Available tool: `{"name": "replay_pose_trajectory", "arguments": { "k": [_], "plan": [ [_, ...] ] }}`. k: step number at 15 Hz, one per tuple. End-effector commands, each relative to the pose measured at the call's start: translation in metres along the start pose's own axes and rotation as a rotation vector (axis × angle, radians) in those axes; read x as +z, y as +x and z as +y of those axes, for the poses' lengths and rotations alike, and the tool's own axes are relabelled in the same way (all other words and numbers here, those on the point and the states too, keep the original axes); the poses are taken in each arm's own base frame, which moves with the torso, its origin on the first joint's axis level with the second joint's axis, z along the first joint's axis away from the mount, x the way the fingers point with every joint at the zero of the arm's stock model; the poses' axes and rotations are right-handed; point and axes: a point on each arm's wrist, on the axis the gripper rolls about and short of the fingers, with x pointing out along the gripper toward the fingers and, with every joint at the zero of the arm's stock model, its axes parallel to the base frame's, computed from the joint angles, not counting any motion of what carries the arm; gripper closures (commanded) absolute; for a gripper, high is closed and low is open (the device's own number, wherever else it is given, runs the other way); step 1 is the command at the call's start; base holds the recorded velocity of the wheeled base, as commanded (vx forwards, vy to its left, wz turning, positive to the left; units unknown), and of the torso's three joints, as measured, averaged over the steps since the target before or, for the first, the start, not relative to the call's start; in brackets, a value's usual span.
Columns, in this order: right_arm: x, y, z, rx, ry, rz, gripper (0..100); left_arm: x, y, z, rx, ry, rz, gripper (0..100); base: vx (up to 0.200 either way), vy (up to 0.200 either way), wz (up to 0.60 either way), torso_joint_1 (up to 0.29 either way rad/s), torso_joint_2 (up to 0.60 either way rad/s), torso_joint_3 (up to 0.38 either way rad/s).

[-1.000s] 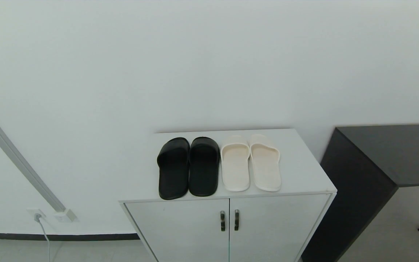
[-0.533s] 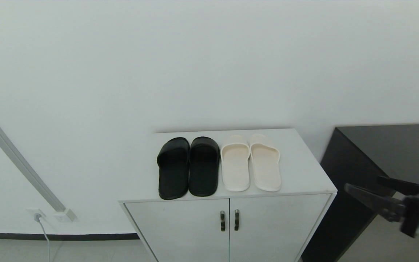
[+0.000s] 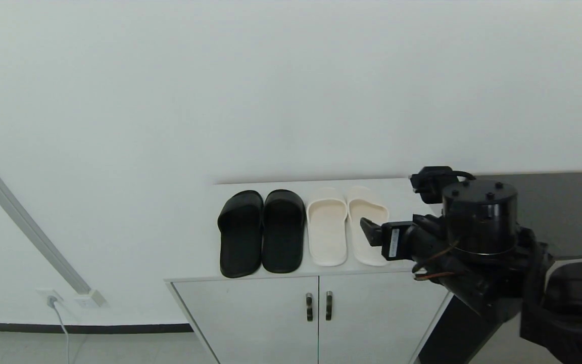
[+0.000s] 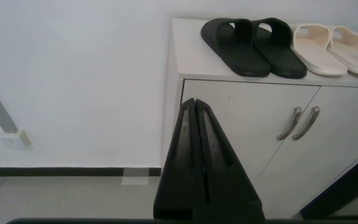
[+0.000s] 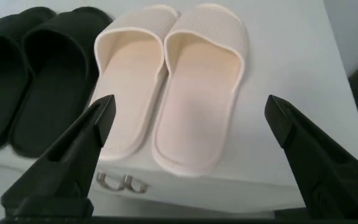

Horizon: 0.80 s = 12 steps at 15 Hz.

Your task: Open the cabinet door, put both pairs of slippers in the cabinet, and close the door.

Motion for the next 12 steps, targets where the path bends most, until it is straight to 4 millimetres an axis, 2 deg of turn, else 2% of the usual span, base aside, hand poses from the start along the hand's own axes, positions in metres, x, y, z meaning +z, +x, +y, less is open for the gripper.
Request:
{"name": "replay_pose_trajectory", "arguments": {
  "k": [1,5,6,8,12],
  "plan": [
    [-0.02,0.03,0.024,-0.035,-0.032,0.027,0,0.0,0.0,0.0,0.001,0.0,-0.001,100,0.0,0.0,0.0,0.0,0.0,0.0],
    [-0.036,0.061,0.047,-0.079,-0.054,0.024,0,0.0,0.0,0.0,0.001,-0.001,-0.001,100,0.0,0.0,0.0,0.0,0.0,0.0],
    [-0.037,0.062,0.048,-0.079,-0.054,0.024,0,0.0,0.0,0.0,0.001,0.0,-0.001,100,0.0,0.0,0.0,0.0,0.0,0.0],
    [-0.043,0.091,0.043,-0.129,-0.072,0.023,0,0.0,0.0,0.0,0.001,-0.001,-0.001,100,0.0,0.0,0.0,0.0,0.0,0.0],
    [-0.054,0.126,0.039,-0.161,-0.066,0.02,0,0.0,0.0,0.0,0.001,-0.001,0.001,100,0.0,0.0,0.0,0.0,0.0,0.0]
  ]
}}
